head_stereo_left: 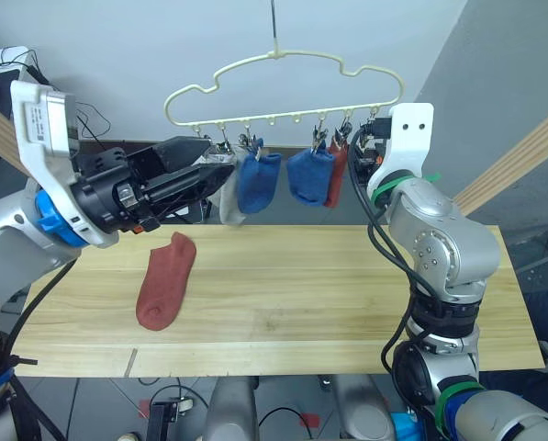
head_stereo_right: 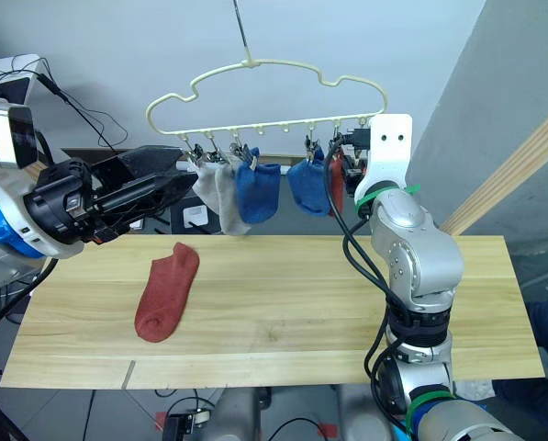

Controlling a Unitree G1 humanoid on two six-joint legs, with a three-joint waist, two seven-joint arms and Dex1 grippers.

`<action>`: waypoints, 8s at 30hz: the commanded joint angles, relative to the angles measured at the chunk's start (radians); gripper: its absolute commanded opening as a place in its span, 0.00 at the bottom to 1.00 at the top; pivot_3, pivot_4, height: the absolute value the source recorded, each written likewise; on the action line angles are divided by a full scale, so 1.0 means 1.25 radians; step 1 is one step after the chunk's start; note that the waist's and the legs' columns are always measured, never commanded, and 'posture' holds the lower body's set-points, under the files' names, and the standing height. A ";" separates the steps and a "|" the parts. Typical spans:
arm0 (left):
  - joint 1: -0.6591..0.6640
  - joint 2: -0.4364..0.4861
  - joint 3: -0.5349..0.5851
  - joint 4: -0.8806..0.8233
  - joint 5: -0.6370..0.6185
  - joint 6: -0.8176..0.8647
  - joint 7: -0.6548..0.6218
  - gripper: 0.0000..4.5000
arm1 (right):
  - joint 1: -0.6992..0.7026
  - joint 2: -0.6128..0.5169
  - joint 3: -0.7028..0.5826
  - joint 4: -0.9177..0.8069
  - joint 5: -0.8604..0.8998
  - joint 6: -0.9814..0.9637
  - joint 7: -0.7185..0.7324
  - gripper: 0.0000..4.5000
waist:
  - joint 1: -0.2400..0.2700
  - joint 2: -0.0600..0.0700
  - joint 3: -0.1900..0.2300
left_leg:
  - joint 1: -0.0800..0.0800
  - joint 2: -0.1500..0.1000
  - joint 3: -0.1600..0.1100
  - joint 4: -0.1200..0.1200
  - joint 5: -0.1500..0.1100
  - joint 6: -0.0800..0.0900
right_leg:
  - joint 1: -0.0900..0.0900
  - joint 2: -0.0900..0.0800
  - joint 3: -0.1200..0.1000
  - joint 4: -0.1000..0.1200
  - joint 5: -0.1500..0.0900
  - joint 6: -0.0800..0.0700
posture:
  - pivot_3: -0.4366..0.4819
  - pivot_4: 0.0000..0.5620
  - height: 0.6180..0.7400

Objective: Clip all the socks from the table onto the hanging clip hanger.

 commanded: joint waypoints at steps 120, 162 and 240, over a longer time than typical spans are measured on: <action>0.181 0.037 -0.051 0.019 0.374 -0.032 -0.001 0.72 | -0.144 -0.005 -0.021 0.129 0.000 -0.120 -0.002 0.00 | 0.002 0.000 0.000 | -0.001 0.000 0.001 -0.001 0.000 0.000 | -0.002 0.000 0.001 0.000 0.002 -0.003 | 0.39 0.68 1.00; 0.186 -0.278 -0.247 0.525 0.931 -0.213 0.034 0.99 | -0.126 -0.010 -0.028 0.062 -0.002 -0.058 -0.019 0.00 | -0.001 0.000 0.000 | -0.001 0.000 0.002 -0.001 0.000 0.000 | -0.003 -0.001 0.001 0.001 0.002 -0.003 | 0.32 0.71 1.00; -0.227 -0.625 -0.498 0.459 0.817 -0.167 -0.169 0.02 | -0.187 0.029 -0.074 0.055 0.008 0.022 -0.039 0.00 | -0.019 0.000 0.007 | -0.002 -0.001 0.001 0.000 0.000 0.000 | -0.002 -0.001 0.001 0.000 0.002 -0.002 | 0.25 0.75 1.00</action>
